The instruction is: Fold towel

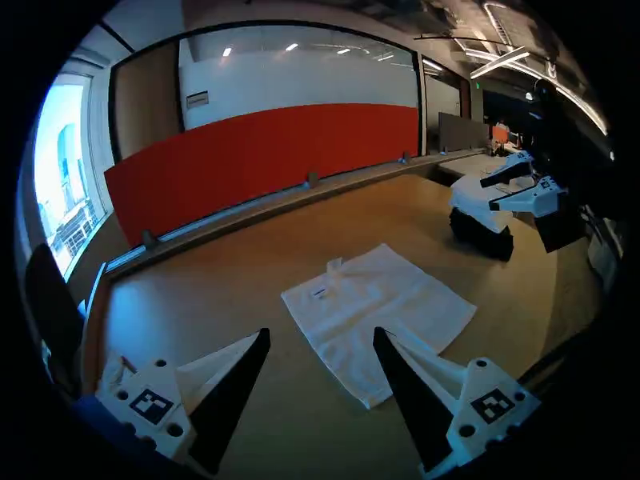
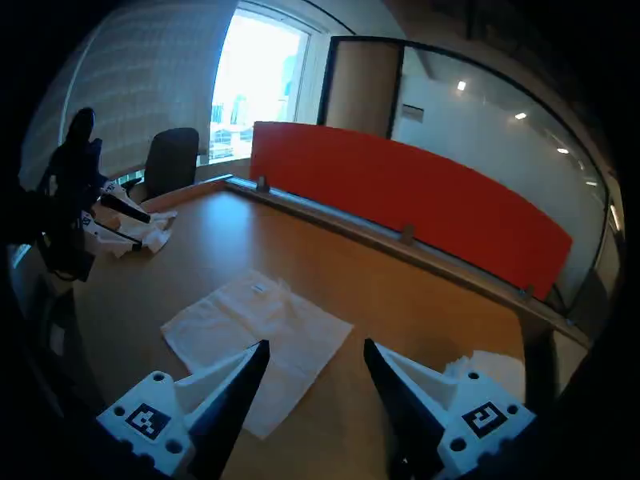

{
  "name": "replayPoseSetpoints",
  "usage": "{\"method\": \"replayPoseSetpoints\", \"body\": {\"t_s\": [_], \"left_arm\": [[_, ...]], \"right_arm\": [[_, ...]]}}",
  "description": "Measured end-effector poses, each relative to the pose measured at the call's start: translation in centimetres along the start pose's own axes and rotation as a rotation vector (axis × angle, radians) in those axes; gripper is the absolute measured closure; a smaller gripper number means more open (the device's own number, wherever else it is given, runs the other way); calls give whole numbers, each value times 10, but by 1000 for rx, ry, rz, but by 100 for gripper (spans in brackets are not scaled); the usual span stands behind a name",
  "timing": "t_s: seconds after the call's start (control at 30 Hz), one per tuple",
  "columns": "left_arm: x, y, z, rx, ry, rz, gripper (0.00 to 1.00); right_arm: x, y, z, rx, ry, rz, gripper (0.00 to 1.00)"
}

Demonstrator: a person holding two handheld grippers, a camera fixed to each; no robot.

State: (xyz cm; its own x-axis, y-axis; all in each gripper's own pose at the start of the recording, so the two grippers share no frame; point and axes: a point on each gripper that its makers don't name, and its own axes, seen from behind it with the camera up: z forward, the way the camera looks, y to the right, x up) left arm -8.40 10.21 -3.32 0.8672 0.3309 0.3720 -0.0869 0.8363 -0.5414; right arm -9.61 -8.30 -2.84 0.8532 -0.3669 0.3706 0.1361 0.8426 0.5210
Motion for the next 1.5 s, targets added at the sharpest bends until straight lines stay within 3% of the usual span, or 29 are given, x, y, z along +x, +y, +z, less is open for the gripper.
{"method": "replayPoseSetpoints", "body": {"t_s": [0.6,1.0,1.5], "left_arm": [[-82,36,45,-80,-128,20,4],[-132,51,67,-119,-219,33,4],[-166,68,83,-157,-288,76,4]], "right_arm": [[-70,-27,35,42,-84,7,9],[-126,-44,49,77,-162,-6,9],[-176,-64,61,136,-244,-41,9]]}}
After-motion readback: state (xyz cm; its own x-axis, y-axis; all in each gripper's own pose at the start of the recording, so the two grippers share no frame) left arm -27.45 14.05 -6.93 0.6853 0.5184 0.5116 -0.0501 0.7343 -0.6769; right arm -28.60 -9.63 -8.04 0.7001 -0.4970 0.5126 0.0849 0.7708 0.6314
